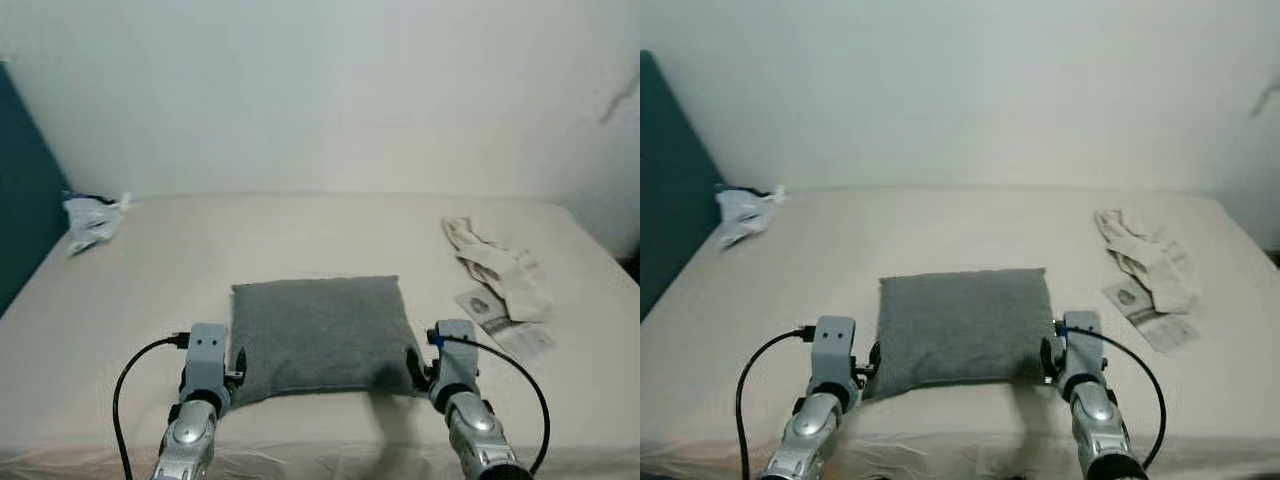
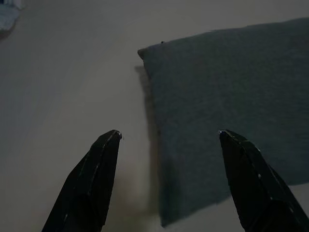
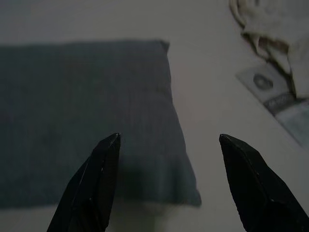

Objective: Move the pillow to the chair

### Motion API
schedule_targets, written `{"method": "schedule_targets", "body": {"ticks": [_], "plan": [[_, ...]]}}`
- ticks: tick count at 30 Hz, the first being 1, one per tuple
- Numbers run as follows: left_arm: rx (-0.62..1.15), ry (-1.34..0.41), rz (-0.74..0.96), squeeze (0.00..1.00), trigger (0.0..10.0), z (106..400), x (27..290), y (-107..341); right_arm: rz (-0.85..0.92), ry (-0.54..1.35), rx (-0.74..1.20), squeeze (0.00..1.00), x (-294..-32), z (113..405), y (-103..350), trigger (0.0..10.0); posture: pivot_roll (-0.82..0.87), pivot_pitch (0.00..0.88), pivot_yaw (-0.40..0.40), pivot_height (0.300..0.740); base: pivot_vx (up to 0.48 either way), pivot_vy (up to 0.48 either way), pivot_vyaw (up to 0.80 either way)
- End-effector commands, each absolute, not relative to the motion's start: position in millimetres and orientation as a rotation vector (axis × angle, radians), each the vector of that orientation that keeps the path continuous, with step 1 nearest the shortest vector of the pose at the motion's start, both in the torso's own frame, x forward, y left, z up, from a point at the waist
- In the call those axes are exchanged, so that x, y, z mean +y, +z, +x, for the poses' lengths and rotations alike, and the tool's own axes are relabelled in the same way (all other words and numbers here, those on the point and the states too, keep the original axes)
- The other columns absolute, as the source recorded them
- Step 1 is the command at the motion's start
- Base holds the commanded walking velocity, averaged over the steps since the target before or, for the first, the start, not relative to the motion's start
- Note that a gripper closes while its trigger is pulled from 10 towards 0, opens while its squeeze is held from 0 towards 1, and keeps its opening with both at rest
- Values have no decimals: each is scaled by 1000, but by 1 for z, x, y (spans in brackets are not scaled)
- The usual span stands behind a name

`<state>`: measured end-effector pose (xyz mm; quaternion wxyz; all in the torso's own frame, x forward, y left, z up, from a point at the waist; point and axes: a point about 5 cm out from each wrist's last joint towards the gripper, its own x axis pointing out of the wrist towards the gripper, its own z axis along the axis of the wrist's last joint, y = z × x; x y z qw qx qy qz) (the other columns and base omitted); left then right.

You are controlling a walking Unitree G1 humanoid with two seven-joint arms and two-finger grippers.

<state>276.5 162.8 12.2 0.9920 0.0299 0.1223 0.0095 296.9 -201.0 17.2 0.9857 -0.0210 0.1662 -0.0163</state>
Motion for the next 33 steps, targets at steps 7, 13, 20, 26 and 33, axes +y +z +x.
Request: {"method": "schedule_targets", "body": {"ticks": [7,13,20,26,33], "plan": [[218,-30,114,0,10000,291,163,22,-59,67,279,0,-194,318,38,10000,-29,34,-3,735,0,0,0],[193,-77,147,0,10000,301,166,33,-105,142,263,0,-187,326,47,10000,-28,39,-3,705,0,0,0],[196,-66,147,0,10000,303,172,34,-91,185,257,0,-181,327,48,10000,-23,44,1,675,0,0,0],[199,-77,151,0,10000,303,171,34,-80,198,264,0,-175,327,45,10000,-20,44,0,645,0,0,0],[203,-76,148,0,10000,304,170,34,-118,199,260,0,-175,327,46,10000,-23,52,1,625,0,0,0]]}}
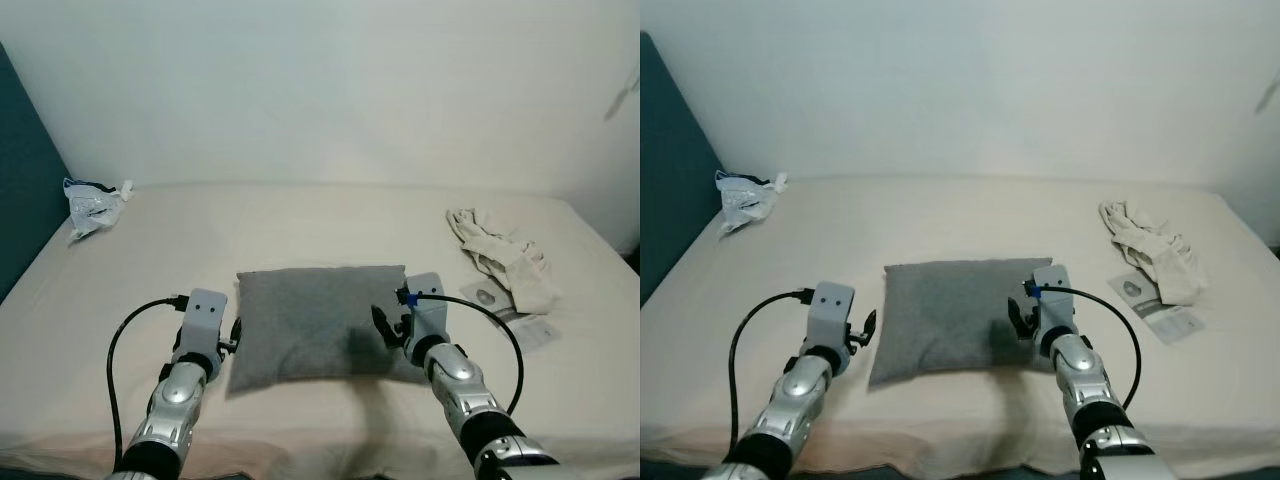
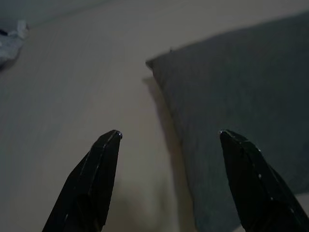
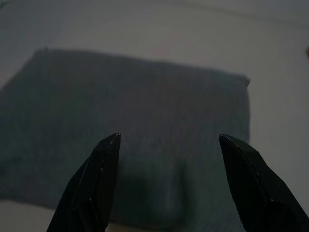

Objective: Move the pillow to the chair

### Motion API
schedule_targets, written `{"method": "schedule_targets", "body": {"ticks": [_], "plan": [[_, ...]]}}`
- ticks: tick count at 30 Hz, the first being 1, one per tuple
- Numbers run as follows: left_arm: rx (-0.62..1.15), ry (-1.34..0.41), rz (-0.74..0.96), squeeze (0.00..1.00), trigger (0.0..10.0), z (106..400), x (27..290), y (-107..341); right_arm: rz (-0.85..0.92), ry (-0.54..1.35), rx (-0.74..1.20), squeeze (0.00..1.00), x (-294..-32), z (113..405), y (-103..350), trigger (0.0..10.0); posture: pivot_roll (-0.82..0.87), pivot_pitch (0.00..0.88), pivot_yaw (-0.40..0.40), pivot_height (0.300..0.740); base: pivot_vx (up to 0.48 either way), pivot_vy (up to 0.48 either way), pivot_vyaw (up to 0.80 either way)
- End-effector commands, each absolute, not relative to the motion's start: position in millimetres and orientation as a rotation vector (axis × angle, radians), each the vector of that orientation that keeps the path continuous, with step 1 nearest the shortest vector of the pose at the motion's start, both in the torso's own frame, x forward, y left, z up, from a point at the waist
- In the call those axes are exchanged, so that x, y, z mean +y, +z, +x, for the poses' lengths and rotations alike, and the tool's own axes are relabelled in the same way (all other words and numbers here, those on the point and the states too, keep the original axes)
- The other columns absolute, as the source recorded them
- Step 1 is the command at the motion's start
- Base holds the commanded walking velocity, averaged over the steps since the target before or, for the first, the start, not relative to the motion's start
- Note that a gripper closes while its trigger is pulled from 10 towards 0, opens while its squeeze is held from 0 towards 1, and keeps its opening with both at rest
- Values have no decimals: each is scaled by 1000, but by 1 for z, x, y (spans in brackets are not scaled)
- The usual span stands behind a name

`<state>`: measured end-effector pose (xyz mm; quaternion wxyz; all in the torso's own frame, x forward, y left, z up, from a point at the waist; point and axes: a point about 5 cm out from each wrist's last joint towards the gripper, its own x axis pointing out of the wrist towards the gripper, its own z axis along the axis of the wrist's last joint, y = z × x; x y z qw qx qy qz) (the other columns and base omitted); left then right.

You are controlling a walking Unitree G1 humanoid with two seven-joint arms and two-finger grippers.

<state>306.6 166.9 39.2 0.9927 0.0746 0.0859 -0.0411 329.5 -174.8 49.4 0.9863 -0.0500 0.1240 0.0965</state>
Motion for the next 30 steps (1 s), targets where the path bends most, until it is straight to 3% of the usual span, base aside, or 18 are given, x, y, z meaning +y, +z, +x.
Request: {"method": "schedule_targets", "body": {"ticks": [1,8,15,30], "plan": [[203,-76,148,0,10000,304,170,34,-118,199,260,0,-175,327,46,10000,-23,52,1,625,0,0,0],[203,-77,149,0,10000,303,168,33,-100,170,256,0,-180,326,46,10000,-17,59,16,625,0,0,0],[201,-69,155,0,10000,303,175,34,-69,165,222,0,-180,327,49,10000,-10,62,19,585,0,0,0],[183,-43,156,0,10000,303,183,38,-46,168,132,0,-185,332,63,10000,0,48,15,555,0,0,0]]}}
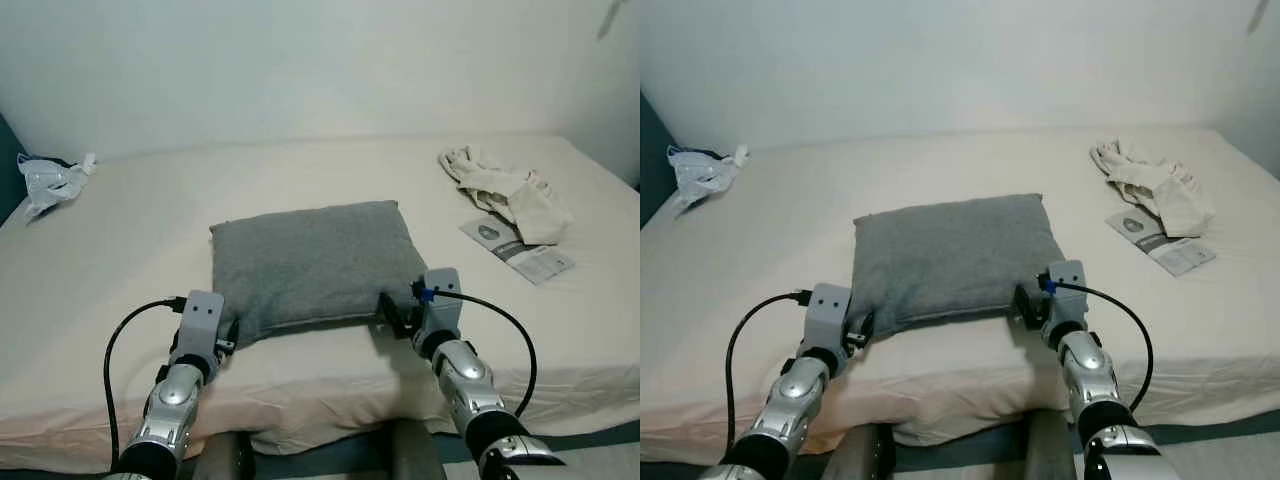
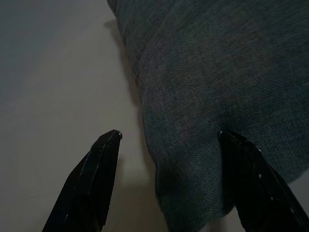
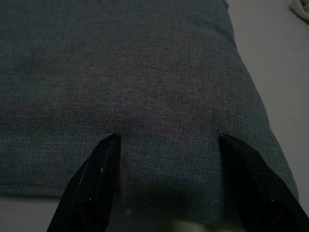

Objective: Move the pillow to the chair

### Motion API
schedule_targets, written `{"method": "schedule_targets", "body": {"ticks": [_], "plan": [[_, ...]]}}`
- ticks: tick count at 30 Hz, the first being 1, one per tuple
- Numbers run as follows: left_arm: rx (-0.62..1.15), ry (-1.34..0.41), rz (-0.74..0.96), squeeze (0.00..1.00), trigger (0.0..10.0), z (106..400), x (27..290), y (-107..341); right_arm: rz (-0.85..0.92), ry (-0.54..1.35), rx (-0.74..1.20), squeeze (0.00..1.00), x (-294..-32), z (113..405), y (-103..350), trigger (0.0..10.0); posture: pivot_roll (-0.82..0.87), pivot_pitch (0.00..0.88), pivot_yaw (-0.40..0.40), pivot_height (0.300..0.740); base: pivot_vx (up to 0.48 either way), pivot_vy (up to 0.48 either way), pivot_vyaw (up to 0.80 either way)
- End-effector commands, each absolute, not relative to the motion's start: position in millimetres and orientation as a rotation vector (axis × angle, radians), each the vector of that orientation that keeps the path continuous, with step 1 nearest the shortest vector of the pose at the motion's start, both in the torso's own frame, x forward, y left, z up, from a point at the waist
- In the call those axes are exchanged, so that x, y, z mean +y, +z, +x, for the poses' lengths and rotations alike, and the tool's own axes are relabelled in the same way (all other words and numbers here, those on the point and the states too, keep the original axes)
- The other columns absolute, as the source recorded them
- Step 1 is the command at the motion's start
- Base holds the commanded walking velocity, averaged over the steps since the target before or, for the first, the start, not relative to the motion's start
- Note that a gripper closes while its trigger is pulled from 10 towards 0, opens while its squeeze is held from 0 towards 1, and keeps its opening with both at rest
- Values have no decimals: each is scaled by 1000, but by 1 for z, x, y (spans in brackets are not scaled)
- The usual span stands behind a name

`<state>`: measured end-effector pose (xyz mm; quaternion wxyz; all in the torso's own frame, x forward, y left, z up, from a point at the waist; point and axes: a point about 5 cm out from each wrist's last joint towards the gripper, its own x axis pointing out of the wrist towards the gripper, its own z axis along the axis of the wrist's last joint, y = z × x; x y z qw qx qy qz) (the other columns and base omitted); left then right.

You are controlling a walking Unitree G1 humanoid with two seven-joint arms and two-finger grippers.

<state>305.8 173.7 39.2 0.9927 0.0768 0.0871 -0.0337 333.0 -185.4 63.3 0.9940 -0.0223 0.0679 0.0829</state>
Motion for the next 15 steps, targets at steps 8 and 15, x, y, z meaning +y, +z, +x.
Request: {"method": "schedule_targets", "body": {"ticks": [8,15], "plan": [[177,-26,147,0,10000,307,187,41,-50,196,111,0,-181,332,65,10000,0,29,4,555,0,0,0],[174,-54,158,0,10000,310,179,42,-40,193,114,0,-183,333,65,10000,5,26,-8,555,0,0,0]]}}
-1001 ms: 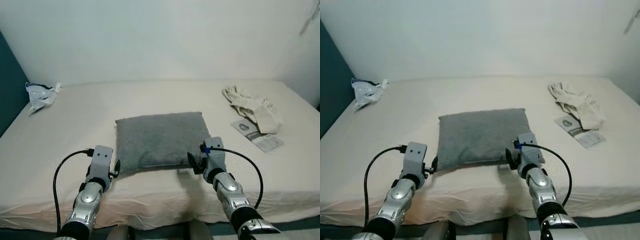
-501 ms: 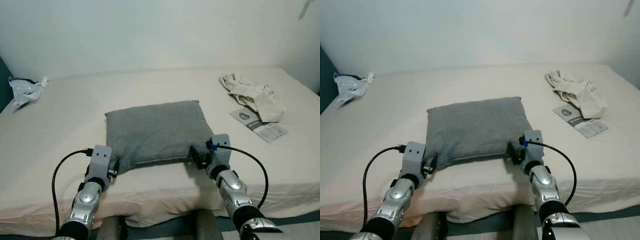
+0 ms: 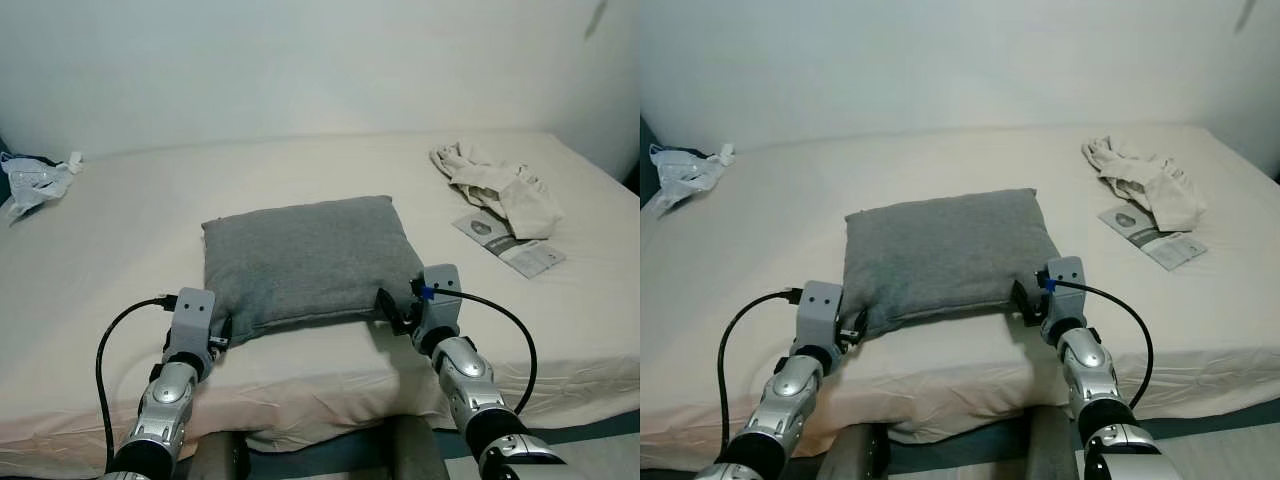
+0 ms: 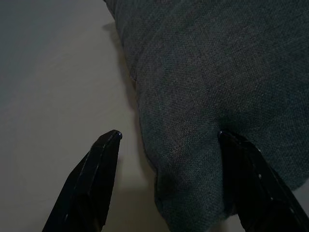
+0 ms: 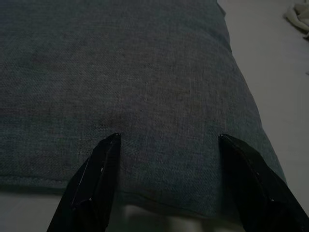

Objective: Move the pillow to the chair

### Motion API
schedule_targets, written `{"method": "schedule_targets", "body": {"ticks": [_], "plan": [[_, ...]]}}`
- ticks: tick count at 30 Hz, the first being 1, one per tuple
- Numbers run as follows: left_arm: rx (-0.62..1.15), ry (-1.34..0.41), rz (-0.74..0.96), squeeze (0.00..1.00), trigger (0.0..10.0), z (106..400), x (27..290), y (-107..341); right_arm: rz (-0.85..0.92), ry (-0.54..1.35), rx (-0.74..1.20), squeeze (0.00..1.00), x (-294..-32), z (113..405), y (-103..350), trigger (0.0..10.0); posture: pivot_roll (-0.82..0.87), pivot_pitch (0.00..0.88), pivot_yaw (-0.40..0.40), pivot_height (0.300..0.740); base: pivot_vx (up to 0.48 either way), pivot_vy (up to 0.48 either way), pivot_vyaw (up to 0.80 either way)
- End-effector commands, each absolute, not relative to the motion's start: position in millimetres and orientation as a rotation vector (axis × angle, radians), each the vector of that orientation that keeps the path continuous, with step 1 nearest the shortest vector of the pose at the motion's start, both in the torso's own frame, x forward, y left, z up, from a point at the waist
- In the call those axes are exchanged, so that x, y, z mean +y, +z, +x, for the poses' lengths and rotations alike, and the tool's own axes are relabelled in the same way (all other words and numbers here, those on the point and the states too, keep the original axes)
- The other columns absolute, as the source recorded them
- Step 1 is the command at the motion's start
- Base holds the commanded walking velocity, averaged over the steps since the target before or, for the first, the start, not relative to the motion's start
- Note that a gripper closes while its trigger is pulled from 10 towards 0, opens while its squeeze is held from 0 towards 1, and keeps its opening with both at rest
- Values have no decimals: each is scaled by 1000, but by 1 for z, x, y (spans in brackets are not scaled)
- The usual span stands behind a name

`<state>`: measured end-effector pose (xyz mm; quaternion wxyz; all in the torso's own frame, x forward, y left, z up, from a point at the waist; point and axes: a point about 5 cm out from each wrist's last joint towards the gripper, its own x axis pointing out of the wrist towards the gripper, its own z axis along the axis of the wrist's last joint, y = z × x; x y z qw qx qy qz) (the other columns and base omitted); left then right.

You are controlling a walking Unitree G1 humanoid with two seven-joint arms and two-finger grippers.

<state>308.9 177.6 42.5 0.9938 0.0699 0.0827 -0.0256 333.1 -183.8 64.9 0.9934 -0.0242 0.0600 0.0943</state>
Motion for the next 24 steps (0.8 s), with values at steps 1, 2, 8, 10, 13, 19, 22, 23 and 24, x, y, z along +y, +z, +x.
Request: {"method": "schedule_targets", "body": {"ticks": [1,2,8,10,13,19,22,23,24], "plan": [[174,-47,155,0,10000,311,179,43,-39,193,114,0,-182,334,66,10000,5,27,-9,555,0,0,0],[177,-40,154,0,10000,312,179,43,-38,193,115,0,-181,334,66,10000,4,22,-11,555,0,0,0],[190,-56,152,0,10000,318,176,46,-39,182,99,0,-184,339,73,10000,-21,10,-16,555,0,0,0],[185,-55,143,0,10000,323,173,50,-34,175,83,0,-188,342,79,10000,-35,22,-17,555,0,0,0],[182,-57,140,0,10000,324,172,51,-33,175,80,0,-188,343,80,10000,-40,25,-17,555,0,0,0],[187,-50,159,0,10000,324,177,50,-36,209,80,0,-182,342,79,10000,-81,35,10,555,0,0,0],[197,-44,188,0,10000,322,190,51,-36,211,72,0,-177,345,82,10000,-78,35,15,555,0,0,0],[197,-44,188,0,10000,322,190,51,-36,211,72,0,-177,345,82,10000,-78,35,15,555,0,0,0],[189,-38,193,0,10000,325,192,54,-35,207,72,0,-178,346,83,10000,-56,29,-13,555,0,0,0]]}}
